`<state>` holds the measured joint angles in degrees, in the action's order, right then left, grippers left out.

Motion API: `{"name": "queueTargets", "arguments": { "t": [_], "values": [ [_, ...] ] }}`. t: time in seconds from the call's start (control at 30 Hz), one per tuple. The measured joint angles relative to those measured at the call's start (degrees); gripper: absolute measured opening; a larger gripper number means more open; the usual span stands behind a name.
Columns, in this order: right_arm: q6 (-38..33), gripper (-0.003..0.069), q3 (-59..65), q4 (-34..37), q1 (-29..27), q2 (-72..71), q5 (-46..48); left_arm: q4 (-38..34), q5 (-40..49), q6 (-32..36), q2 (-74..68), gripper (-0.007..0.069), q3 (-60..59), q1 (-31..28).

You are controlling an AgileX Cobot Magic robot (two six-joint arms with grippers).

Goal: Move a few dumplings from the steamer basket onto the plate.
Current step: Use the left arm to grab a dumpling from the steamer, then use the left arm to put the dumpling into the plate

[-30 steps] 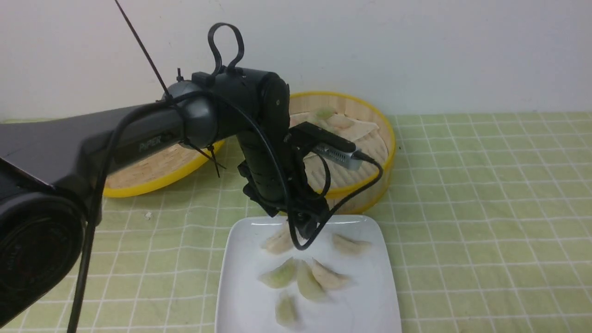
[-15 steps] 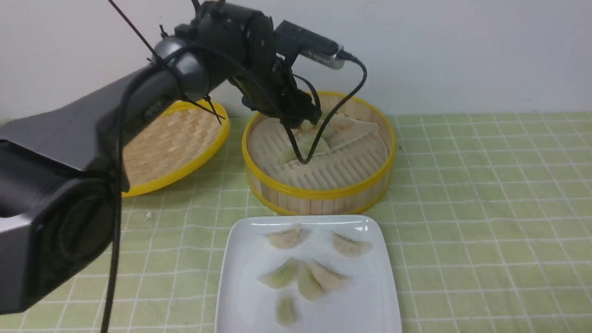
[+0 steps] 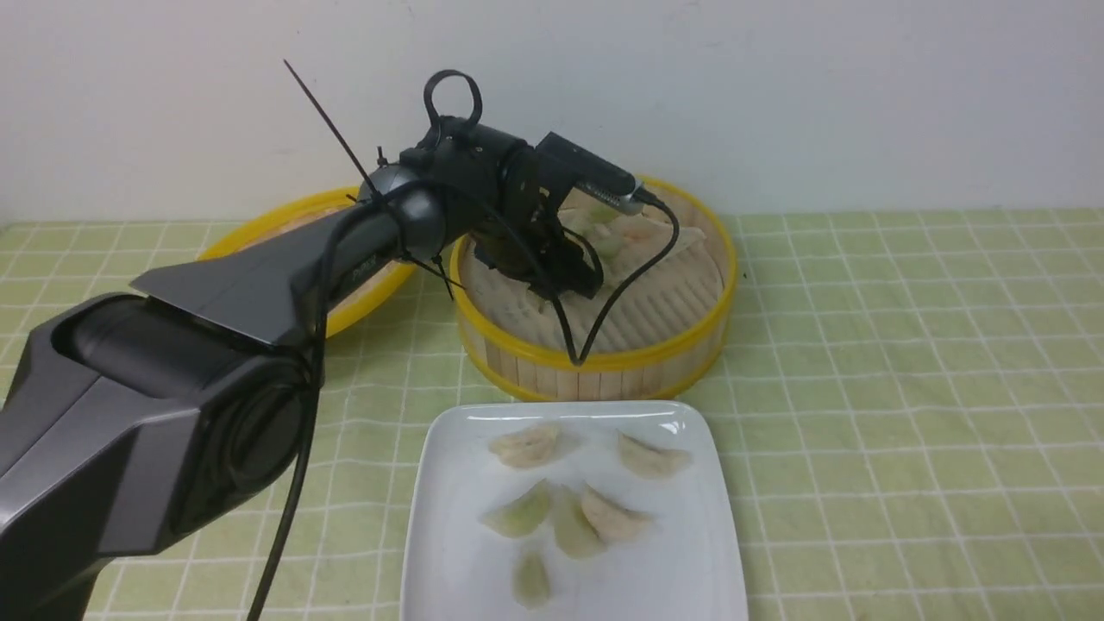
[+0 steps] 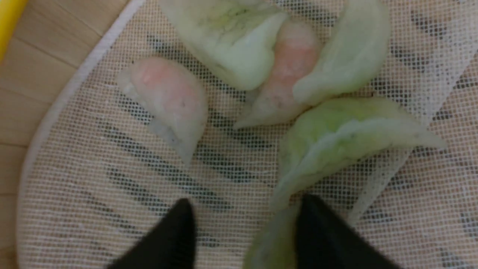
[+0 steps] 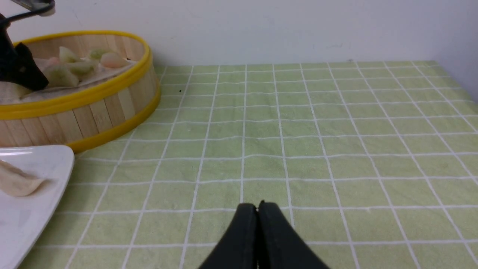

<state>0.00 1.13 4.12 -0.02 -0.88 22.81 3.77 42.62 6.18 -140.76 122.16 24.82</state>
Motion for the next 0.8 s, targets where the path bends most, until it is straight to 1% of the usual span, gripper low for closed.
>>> {"name": "queueTargets", "arguments": {
  "t": [0.03,0.07,0.17,0.3,0.5,0.63,0.67,0.73,0.8],
  "values": [
    [0.0,-0.0015,0.0,0.0,0.0,0.0,0.0,0.0,0.66,0.0,0.0,0.016,0.07,0.04],
    [0.0,-0.0015,0.0,0.0,0.0,0.0,0.0,-0.07,1.06,0.0,0.06,0.0118,0.12,0.04],
    [0.0,-0.0015,0.0,0.0,0.0,0.0,0.0,-0.68,4.49,0.0,1.49,0.0123,0.11,0.06],
    [0.0,-0.0015,0.0,0.0,0.0,0.0,0.0,-2.2,9.1,-0.06,6.71,0.0123,-0.02,0.06],
    [0.0,-0.0015,0.0,0.0,0.0,0.0,0.0,-7.28,25.89,1.22,20.18,0.0123,0.15,0.06],
    [0.0,-0.0015,0.0,0.0,0.0,0.0,0.0,-13.1,27.71,2.64,25.89,0.0123,-3.13,0.41],
    [0.0,-0.0015,0.0,0.0,0.0,0.0,0.0,-13.39,27.71,2.69,26.09,0.0123,-3.55,0.52],
    [0.0,-0.0015,0.0,0.0,0.0,0.0,0.0,-16.01,27.71,3.16,28.15,0.0123,-10.39,1.73],
    [0.0,-0.0015,0.0,0.0,0.0,0.0,0.0,-16.83,27.76,3.3,29.31,0.0123,-17.65,3.66]
  ]
}}
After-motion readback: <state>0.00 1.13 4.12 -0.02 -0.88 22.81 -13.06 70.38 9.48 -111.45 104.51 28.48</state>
